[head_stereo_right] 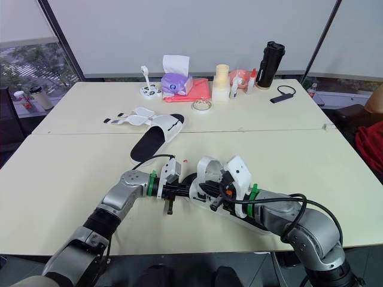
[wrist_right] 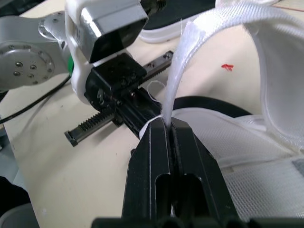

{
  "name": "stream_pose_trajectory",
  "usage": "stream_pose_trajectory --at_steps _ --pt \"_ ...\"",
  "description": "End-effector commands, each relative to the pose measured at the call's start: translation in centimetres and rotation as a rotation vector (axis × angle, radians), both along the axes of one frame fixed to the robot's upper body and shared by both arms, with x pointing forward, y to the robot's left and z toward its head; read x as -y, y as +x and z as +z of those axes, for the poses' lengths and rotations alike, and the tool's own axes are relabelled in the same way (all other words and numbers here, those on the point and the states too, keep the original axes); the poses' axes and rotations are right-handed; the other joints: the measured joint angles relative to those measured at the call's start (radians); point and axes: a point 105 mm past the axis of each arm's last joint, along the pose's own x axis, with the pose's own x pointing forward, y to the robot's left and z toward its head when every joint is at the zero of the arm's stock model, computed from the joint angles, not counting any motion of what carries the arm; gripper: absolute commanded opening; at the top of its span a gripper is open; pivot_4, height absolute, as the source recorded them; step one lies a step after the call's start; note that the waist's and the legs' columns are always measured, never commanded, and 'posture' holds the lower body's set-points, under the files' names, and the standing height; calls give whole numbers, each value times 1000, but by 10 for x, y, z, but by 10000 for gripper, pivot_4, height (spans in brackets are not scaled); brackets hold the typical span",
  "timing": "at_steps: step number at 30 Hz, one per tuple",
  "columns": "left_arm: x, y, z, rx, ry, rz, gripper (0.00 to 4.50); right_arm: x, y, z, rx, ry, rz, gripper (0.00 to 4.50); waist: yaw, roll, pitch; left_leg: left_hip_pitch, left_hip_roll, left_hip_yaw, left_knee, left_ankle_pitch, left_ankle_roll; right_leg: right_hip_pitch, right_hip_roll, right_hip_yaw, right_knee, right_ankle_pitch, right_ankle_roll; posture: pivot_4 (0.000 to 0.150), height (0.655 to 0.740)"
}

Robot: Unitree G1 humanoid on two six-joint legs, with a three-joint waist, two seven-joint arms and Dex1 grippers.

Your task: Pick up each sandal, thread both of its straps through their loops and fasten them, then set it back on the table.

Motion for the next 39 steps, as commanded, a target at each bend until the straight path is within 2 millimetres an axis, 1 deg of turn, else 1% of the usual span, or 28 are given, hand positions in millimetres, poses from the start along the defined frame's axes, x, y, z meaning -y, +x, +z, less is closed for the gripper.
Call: stream_pose_trajectory --at_steps 1,3,5,7,8,9,11,13,17,19,24,28,32,34,39 --pt "-8 -14 -47 -135 141 17 0 -6 -2 9 -52 134 -4 516 0 0 0 0 0 0 0 0 0 0 0 0 0 0 0 1500 7400" --pt "-9 -6 -43 -105 121 51 0 -7 -3 14 -62 171 3 516 1 1 1 0 0 -1 0 0 0 0 0 0 0 0 0 1500 7400" --pt "-12 10 -27 -96 55 120 0 -4 -4 10 -68 135 0 516 2 1 1 0 0 0 0 0 0 0 -1 0 0 0 0 1500 7400" --pt "-18 19 -14 -88 13 150 0 -2 -4 10 -72 129 -6 516 -1 0 1 -1 -1 0 1 0 0 0 -2 0 0 0 0 1500 7400" --pt "-22 20 -11 -81 16 143 0 -1 -4 12 -72 135 -8 516 -3 -1 2 -1 -1 0 2 0 0 0 -2 0 0 0 0 1500 7400" --pt "-27 20 -10 -75 31 131 0 0 -4 13 -72 142 -9 516 -6 -1 4 -1 -1 0 2 1 1 -1 -2 1 0 0 0 1500 7400" --pt "-34 12 -12 -84 70 75 0 2 -3 16 -73 160 -10 516 -13 -2 4 -1 -1 -1 1 1 2 -2 -1 1 0 0 -1 1500 7400" --pt "-37 5 -12 -98 88 29 0 3 -2 17 -76 172 -13 516 -28 -1 5 -1 0 -1 0 1 2 -3 1 1 1 0 -1 1500 7400" --pt "-29 -20 -13 -123 114 -100 0 6 0 16 -86 162 -10 516 -32 1 6 -2 0 -1 -4 1 2 -6 2 1 1 1 1 1500 7400" --pt "-27 -25 -13 -130 117 -120 0 6 0 16 -91 162 -5 516 -30 2 7 -2 0 -2 -5 1 2 -6 2 1 2 1 2 1500 7400" --pt "-19 -31 -15 -138 112 -132 0 8 0 13 -119 158 22 516 -25 2 7 -3 0 -2 -6 0 3 -6 0 1 0 -1 3 1500 7400" --pt "-16 -32 -16 -138 111 -130 0 10 1 14 -131 163 36 516 -24 2 7 -3 -1 -1 -5 0 3 -6 -1 1 0 -1 3 1500 7400" --pt "-13 -30 -14 -134 94 -119 0 11 -2 29 -157 228 113 516 -22 2 7 -3 -1 -2 -5 0 3 -5 -1 1 0 -1 3 1500 7400" --pt "-14 -27 -16 -128 98 -101 0 10 1 34 -162 246 138 516 -22 3 7 -3 -1 -2 -5 0 3 -5 -2 0 0 -1 3 1500 7400" --pt "-18 -21 -18 -125 106 -70 0 5 1 37 -192 260 188 516 -18 3 7 -3 -2 -2 -4 0 3 -4 -3 0 0 -1 3 1500 7400"
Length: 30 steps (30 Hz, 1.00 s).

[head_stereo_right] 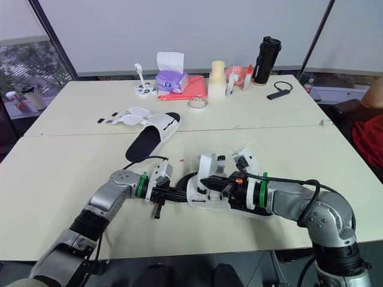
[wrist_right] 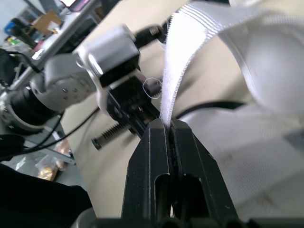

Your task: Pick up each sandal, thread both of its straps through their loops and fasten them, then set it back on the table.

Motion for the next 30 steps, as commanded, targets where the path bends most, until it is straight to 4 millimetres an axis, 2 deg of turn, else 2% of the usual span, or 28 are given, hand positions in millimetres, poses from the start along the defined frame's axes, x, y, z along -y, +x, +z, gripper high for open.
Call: stream_pose_trajectory --at_steps 1,8,15,30 --pt "0 -7 -27 -71 82 5 0 -5 -4 8 -1 32 58 516 0 0 0 0 0 0 0 0 0 0 0 0 0 0 0 1500 7400" --pt "-1 -6 -29 -71 85 14 0 -9 -7 -2 -37 5 103 516 0 0 0 0 0 0 1 0 0 0 -1 0 0 0 0 1500 7400" --pt "-2 -7 -32 -77 85 32 0 -9 -3 -20 -55 -46 87 516 -1 0 0 0 -1 0 1 0 0 0 -1 0 0 0 0 1500 7400" --pt "-2 -7 -36 -79 90 42 0 -4 8 -7 -61 63 43 516 -1 0 0 0 -1 0 2 0 0 1 -1 0 0 0 0 1500 7400"
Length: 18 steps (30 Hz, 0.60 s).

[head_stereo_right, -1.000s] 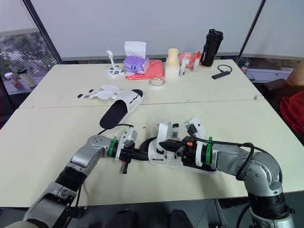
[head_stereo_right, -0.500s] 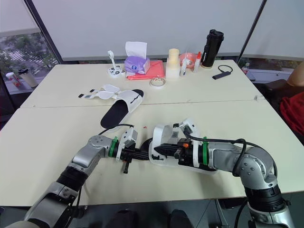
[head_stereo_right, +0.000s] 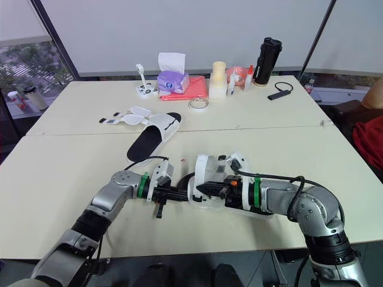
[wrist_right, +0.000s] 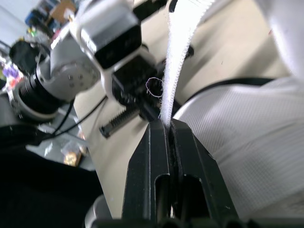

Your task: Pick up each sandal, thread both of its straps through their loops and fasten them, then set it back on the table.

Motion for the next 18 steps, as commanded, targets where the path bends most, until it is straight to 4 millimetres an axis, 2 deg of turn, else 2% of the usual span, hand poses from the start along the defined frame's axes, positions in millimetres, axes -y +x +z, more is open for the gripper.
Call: stream_pose_trajectory --at_steps 1,18 --pt "-2 -10 -33 -86 97 19 0 1 3 13 27 58 -8 516 0 0 0 0 0 0 0 0 0 0 0 0 0 0 0 1500 7400" --pt "-4 -10 -37 -90 110 27 0 3 -4 -9 -20 -26 8 516 0 0 0 0 0 0 0 0 0 1 0 0 0 0 0 1500 7400"
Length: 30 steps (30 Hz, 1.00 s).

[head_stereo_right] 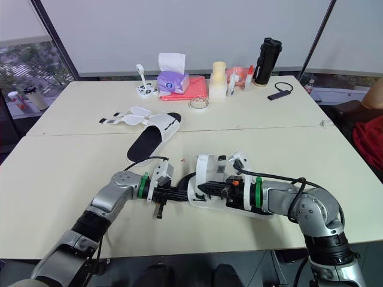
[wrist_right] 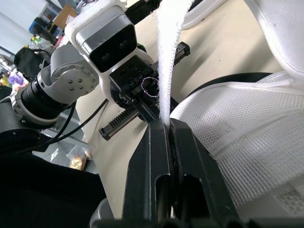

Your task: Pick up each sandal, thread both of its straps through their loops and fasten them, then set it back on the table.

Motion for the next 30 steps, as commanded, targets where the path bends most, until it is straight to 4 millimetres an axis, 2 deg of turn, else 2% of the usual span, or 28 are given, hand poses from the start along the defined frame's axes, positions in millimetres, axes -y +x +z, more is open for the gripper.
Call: stream_pose_trajectory --at_steps 1,5,9,14,26,28,30 --pt "-5 -10 -36 -92 113 23 0 2 -1 -4 10 -40 4 516 0 0 0 0 0 0 0 0 0 0 0 0 0 0 0 1500 7400" --pt "-5 -9 -37 -91 115 24 0 4 2 -6 9 -50 -10 516 0 0 0 0 0 0 0 0 0 0 0 0 0 0 0 1500 7400" --pt "-6 -10 -38 -98 118 23 0 2 4 11 1 61 -4 516 0 0 0 0 0 0 0 0 0 0 0 0 0 0 0 1500 7400" --pt "-12 -7 -55 -65 221 46 0 1 -3 7 -18 33 27 516 1 0 0 0 0 0 0 0 0 1 0 0 0 0 0 1500 7400" --pt "-9 -9 -53 -68 193 36 0 0 -3 2 -23 -2 25 516 2 0 -1 1 0 0 2 0 0 2 -1 0 0 -1 -2 1500 7400" --pt "-9 -10 -54 -68 192 38 0 -1 6 23 -28 151 -2 516 1 0 -1 1 0 0 2 0 0 2 -1 0 0 -1 -2 1500 7400" --pt "-10 -11 -55 -71 194 38 0 0 6 26 -30 155 1 516 1 1 -1 1 0 0 2 0 0 2 -1 0 0 -1 -2 1500 7400"
